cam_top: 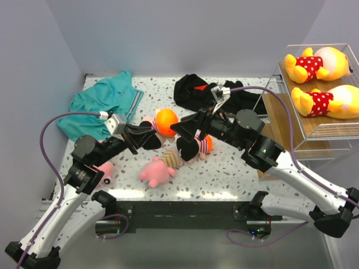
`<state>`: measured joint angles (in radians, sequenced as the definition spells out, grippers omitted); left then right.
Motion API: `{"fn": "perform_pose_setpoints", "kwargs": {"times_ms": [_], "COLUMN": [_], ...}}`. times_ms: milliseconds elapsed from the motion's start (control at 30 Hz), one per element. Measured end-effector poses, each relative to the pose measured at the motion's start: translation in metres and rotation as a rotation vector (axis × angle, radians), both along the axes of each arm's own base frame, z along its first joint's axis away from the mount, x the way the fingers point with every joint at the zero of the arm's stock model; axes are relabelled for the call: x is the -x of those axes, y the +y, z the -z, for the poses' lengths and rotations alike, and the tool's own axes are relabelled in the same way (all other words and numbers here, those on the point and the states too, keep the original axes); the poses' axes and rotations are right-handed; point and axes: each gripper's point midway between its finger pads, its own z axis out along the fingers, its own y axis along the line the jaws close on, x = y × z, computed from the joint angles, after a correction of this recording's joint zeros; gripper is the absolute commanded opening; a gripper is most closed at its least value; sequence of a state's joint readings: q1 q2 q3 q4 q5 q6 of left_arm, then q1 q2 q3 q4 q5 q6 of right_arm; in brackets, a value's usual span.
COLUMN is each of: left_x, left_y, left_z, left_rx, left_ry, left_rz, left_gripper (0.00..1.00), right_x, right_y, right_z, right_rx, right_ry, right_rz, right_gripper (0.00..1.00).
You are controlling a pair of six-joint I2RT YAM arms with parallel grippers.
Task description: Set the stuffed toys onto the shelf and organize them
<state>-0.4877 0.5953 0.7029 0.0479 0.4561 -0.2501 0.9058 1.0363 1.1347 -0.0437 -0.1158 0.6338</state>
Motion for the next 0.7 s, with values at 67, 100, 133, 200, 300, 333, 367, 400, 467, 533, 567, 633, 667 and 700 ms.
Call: {"fn": "perform_pose_setpoints", "kwargs": {"times_ms": [67, 100, 133, 200, 300, 333, 367, 400, 467, 533, 567, 633, 667, 700], "left_x": [0.002, 0.002, 0.002, 0.003, 0.004, 0.004, 0.005, 0.005, 0.006, 0.007, 0.008, 0.010, 0.011, 0.012], "left_y": [-0.001, -0.001, -0.001, -0.001, 0.000, 0.000, 0.000, 0.000, 0.001, 0.002, 0.003, 0.004, 0.004, 0.004], "left_z": [0.000, 0.000, 0.000, -0.001, -0.002, -0.003, -0.003, -0.004, -0.005, -0.007, -0.008, -0.011, -0.012, -0.014], "left_rx": [-0.001, -0.002, -0.001, 0.000, 0.003, 0.004, 0.005, 0.005, 0.007, 0.009, 0.012, 0.017, 0.020, 0.024], "left_ry": [-0.001, -0.001, -0.002, -0.006, -0.011, -0.013, -0.014, -0.015, -0.022, -0.029, -0.034, -0.043, -0.049, -0.056], "left_rz": [0.010, 0.013, 0.014, 0.015, 0.015, 0.014, 0.014, 0.013, 0.011, 0.009, 0.009, 0.009, 0.010, 0.011], "left_gripper": [0.00, 0.00, 0.00, 0.00, 0.00, 0.00, 0.00, 0.00, 0.00, 0.00, 0.00, 0.00, 0.00, 0.00], "right_x": [0.001, 0.001, 0.001, 0.000, -0.002, -0.002, -0.003, -0.003, -0.003, -0.006, -0.007, -0.008, -0.008, -0.008], "right_y": [0.003, 0.005, 0.009, 0.015, 0.020, 0.020, 0.020, 0.019, 0.017, 0.014, 0.011, 0.008, 0.007, 0.007], "right_z": [-0.001, -0.001, -0.001, 0.002, 0.005, 0.006, 0.006, 0.005, 0.003, 0.003, 0.002, 0.003, 0.004, 0.004], "right_rx": [-0.009, -0.014, -0.020, -0.022, -0.024, -0.025, -0.026, -0.028, -0.030, -0.028, -0.029, -0.030, -0.031, -0.033], "right_ry": [0.002, 0.007, 0.010, 0.024, 0.036, 0.038, 0.040, 0.040, 0.036, 0.035, 0.034, 0.033, 0.035, 0.038], "right_rz": [-0.012, -0.020, -0.034, -0.051, -0.058, -0.057, -0.055, -0.054, -0.045, -0.020, -0.003, 0.013, 0.015, 0.016], "right_gripper": [0.70, 0.69, 0.69, 0.70, 0.77, 0.78, 0.81, 0.82, 0.83, 0.84, 0.84, 0.84, 0.84, 0.84]}}
